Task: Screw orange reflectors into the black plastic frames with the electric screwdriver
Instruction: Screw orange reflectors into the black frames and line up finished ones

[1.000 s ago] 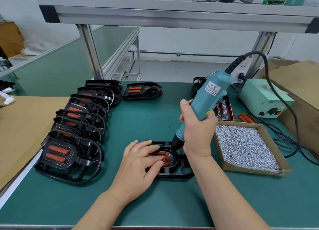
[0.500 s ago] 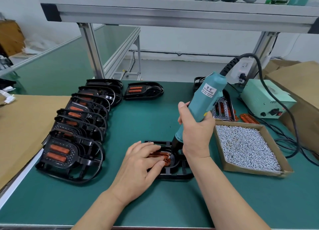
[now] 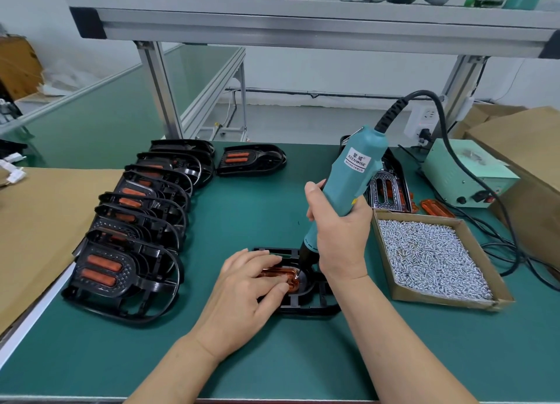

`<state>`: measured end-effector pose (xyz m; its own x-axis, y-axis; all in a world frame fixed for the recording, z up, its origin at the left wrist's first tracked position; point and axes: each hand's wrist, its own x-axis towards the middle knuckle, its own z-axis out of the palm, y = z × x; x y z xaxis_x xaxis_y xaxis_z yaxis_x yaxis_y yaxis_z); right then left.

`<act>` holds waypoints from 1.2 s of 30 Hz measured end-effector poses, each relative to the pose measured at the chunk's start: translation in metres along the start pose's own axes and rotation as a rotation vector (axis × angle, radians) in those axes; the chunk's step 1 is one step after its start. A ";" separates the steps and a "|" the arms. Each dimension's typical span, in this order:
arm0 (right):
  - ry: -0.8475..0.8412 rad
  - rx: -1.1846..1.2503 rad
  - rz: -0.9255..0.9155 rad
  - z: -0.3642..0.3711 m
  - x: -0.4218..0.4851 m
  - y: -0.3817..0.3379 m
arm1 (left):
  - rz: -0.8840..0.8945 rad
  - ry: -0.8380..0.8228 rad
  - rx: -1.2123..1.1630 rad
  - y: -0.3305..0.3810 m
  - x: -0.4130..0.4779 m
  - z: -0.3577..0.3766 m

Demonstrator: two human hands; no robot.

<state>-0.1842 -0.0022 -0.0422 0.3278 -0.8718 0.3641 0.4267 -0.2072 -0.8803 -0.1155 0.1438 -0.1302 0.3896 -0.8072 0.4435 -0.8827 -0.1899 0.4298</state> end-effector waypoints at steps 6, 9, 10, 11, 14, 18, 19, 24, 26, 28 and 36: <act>-0.022 -0.015 -0.024 0.002 -0.003 0.000 | -0.006 0.001 -0.002 -0.001 -0.001 0.001; -0.015 -0.014 -0.022 0.001 -0.003 0.001 | -0.001 0.007 -0.006 -0.002 0.000 0.002; -0.013 -0.013 -0.022 0.000 -0.003 0.002 | 0.002 0.008 -0.005 -0.002 0.000 0.002; -0.012 -0.010 -0.020 0.000 -0.003 0.003 | 0.003 0.007 -0.004 -0.002 0.000 0.002; -0.018 -0.004 -0.006 0.001 -0.001 0.006 | 0.004 0.001 0.001 -0.001 0.000 0.002; 0.000 -0.011 0.031 0.001 0.001 0.008 | 0.003 0.000 -0.002 0.000 0.000 0.000; 0.009 -0.007 0.041 -0.001 0.002 0.008 | 0.001 -0.001 -0.004 0.001 0.000 0.000; -0.004 0.047 0.038 -0.007 0.002 0.003 | -0.003 0.000 -0.016 0.001 0.000 -0.002; 0.022 0.081 0.043 -0.008 0.007 -0.003 | -0.008 -0.001 -0.020 0.000 -0.001 -0.002; 0.097 0.082 0.074 -0.013 0.020 -0.007 | -0.013 0.007 -0.027 -0.001 -0.003 -0.001; 0.449 0.188 0.536 -0.089 0.089 0.006 | -0.009 0.022 -0.056 -0.005 -0.004 0.002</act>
<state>-0.2275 -0.1204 -0.0427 0.1721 -0.9388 -0.2983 0.4554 0.3443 -0.8210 -0.1134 0.1471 -0.1361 0.4034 -0.7932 0.4561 -0.8635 -0.1651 0.4766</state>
